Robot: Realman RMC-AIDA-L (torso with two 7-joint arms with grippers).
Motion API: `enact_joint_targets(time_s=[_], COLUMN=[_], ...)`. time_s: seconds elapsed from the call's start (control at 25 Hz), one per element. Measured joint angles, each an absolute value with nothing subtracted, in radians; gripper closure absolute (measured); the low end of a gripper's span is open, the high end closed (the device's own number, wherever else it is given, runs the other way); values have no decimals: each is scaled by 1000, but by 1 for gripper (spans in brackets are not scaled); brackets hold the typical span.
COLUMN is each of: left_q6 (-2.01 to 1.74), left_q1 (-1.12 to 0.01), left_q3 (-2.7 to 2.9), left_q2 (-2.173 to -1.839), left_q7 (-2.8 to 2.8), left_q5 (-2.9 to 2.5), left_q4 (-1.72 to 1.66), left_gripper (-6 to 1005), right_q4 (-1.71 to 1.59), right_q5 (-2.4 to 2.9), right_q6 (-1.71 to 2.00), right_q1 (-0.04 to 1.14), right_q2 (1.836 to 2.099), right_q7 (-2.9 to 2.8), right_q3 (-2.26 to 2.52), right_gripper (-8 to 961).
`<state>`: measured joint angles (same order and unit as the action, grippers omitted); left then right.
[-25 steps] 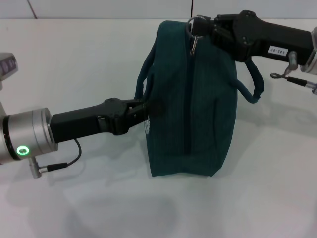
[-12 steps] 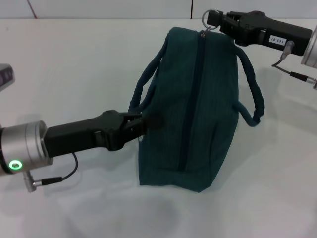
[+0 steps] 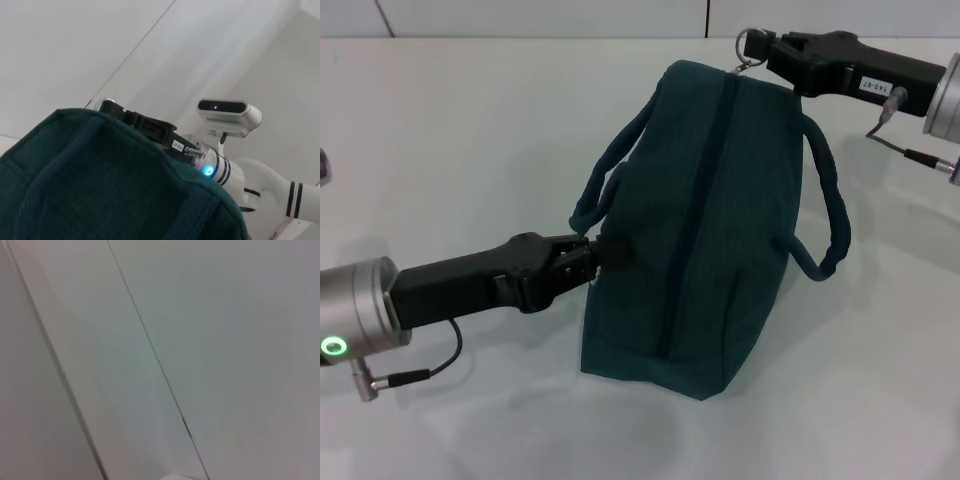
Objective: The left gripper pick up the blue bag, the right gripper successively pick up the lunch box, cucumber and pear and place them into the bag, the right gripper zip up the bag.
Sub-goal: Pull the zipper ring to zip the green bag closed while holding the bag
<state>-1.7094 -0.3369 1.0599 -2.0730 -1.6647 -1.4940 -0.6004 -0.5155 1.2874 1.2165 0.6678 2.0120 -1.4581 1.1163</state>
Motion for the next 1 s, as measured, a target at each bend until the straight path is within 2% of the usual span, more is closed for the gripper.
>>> enact_joint_targets(time_s=[0.16, 0.52, 0.84, 1.0], left_q6=[-1711, -1735, -1663, -1610], left_q1=[-342, -350, -479, -565], left_q3=[1064, 961, 862, 868], left_q2=[-2070, -2054, -2050, -2071], left_q7=[-1662, -1682, -1804, -1852], left_q5=[-1500, -1450, -1465, -1535], left_q4=[-598, -604, -591, -591], left_gripper=[948, 622, 372, 234], right_q4=[-522, -529, -550, -545], right_q5=[1285, 1280, 1247, 1230], right_q6=[1223, 1254, 1363, 1374], right_q1=[655, 618, 570, 562], right_q2=[2012, 2011, 2013, 2013], right_q7=[-1458, -1444, -1384, -1369], right_q3=[1112, 1105, 1102, 1101], right_gripper=[934, 933, 932, 932])
